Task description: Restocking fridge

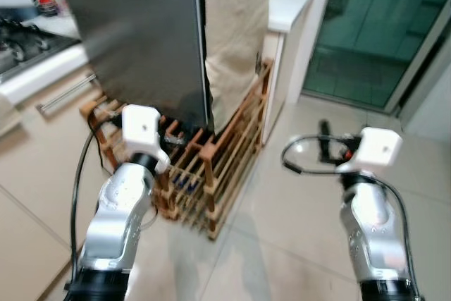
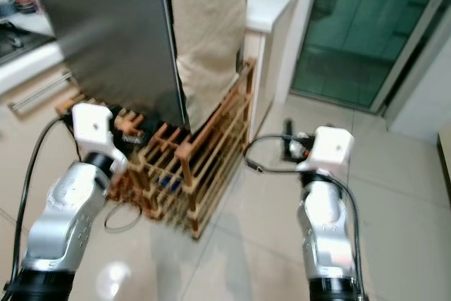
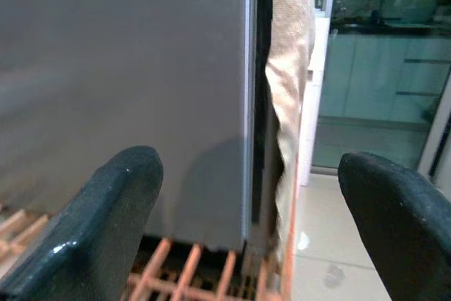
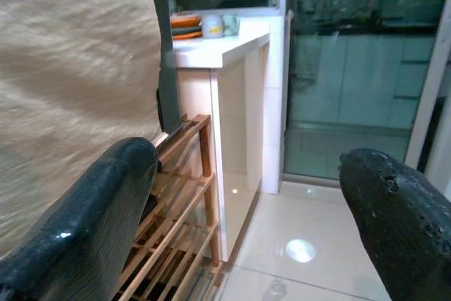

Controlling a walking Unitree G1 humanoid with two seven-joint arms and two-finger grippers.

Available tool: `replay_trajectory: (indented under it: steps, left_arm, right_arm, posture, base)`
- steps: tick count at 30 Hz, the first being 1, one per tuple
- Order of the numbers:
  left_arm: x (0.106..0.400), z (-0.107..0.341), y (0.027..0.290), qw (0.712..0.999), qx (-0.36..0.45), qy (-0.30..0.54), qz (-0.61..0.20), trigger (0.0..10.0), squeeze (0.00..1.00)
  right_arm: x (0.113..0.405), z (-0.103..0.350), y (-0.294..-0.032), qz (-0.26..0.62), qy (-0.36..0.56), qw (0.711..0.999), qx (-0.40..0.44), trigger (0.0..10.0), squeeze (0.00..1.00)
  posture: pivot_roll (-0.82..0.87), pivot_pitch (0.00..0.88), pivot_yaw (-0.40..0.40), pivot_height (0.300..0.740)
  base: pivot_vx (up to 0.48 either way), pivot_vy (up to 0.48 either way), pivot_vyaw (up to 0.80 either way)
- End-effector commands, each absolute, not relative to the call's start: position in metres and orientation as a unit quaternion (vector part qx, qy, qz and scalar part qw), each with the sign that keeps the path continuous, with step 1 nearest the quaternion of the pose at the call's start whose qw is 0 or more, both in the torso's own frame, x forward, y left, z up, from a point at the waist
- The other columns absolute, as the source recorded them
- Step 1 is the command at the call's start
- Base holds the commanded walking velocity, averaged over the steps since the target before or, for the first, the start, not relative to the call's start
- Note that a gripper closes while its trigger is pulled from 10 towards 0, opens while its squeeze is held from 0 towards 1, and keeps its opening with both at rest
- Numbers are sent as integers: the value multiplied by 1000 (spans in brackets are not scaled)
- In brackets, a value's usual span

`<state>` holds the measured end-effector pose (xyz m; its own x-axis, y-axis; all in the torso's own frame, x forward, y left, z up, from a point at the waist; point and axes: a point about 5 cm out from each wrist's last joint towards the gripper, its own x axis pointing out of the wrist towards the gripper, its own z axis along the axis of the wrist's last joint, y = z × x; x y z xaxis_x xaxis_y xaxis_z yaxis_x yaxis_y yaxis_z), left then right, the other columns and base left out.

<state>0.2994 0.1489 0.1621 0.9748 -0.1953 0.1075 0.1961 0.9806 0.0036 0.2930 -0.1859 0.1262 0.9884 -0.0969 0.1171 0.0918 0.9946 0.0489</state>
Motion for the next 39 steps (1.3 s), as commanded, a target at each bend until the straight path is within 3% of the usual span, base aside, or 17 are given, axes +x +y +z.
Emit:
replay_trajectory:
  steps: [1,6,16,20,27,39]
  left_arm:
    - [301,165,143,993,1,-53,-104,10000,0]
    - [301,170,143,992,-9,-65,-107,10000,0]
    - [312,178,141,991,-50,-55,-115,10000,0]
    - [316,179,138,991,-31,-50,-121,10000,0]
    - [324,185,118,987,-28,-44,-152,10000,0]
    - [340,178,137,997,-16,-7,-71,10000,0]
  right_arm:
    - [293,129,-189,-46,-59,997,19,10000,0]
    - [295,129,-186,-39,-61,997,20,10000,0]
    - [298,127,-186,-37,-54,998,7,10000,0]
    - [299,128,-186,-37,-58,998,6,10000,0]
    - [303,126,-186,-35,-47,998,-1,10000,0]
    - [304,127,-185,-29,-55,998,-3,10000,0]
  posture:
    - [-142,0,53,740]
    - [-140,0,50,740]
    - [-145,0,48,740]
    - [-146,0,48,740]
    - [-150,0,46,740]
    - [-153,0,48,740]
  base:
    - [472,0,0]
    - [474,0,0]
    - [0,0,-442]
    - [0,0,0]
    - [0,0,-572]
    - [0,0,-53]
